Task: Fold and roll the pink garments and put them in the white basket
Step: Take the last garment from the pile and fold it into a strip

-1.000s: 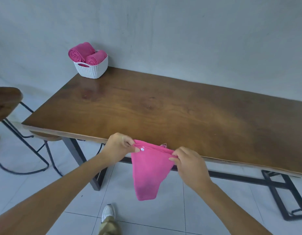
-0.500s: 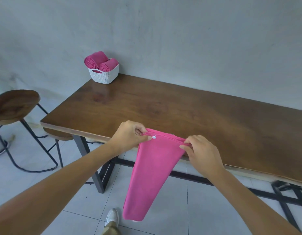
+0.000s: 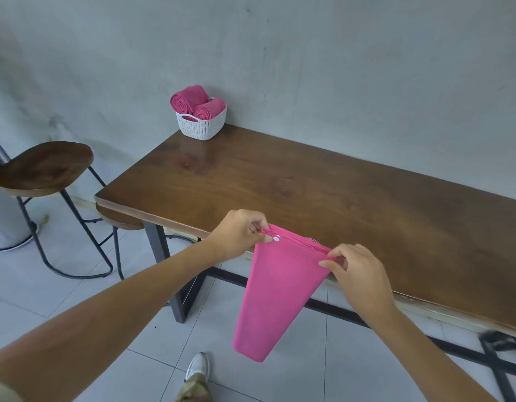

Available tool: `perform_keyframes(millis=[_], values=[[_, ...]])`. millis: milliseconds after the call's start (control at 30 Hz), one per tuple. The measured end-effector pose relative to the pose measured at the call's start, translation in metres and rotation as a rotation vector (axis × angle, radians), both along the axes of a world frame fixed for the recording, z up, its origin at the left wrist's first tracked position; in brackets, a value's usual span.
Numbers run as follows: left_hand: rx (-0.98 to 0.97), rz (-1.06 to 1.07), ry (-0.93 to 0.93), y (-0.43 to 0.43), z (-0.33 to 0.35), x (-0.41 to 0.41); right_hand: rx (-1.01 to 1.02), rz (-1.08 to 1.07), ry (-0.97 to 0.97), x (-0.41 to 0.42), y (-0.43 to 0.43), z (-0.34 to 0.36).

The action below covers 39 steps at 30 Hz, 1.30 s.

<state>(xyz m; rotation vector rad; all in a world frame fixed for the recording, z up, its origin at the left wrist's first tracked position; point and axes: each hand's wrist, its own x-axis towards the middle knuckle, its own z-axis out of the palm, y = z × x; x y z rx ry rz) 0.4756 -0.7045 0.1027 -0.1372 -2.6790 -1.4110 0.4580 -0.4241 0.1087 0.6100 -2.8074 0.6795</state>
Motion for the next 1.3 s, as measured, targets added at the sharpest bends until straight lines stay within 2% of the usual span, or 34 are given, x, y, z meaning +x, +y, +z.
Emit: perform_keyframes(millis=[233,533,767,933,1067,1300], values=[[0.068,0.145,0.015,0.014,-0.021,-0.014,-0.036,-0.082,-0.112,-0.014,-0.004,-0.013],[0.055,0.172,0.000,0.014,-0.027,-0.060,-0.073,-0.119,-0.141,-0.071,-0.019,-0.025],[-0.017,0.184,-0.152,0.000,-0.067,-0.109,-0.090,-0.219,-0.386,-0.121,-0.037,-0.064],[-0.003,0.208,-0.125,0.002,-0.091,-0.133,-0.030,-0.246,-0.468,-0.154,-0.041,-0.075],[-0.074,0.188,-0.106,-0.002,-0.093,-0.168,-0.036,-0.277,-0.513,-0.186,-0.041,-0.073],[-0.359,0.185,-0.147,-0.014,-0.079,-0.240,-0.031,-0.354,-0.605,-0.249,-0.046,-0.072]])
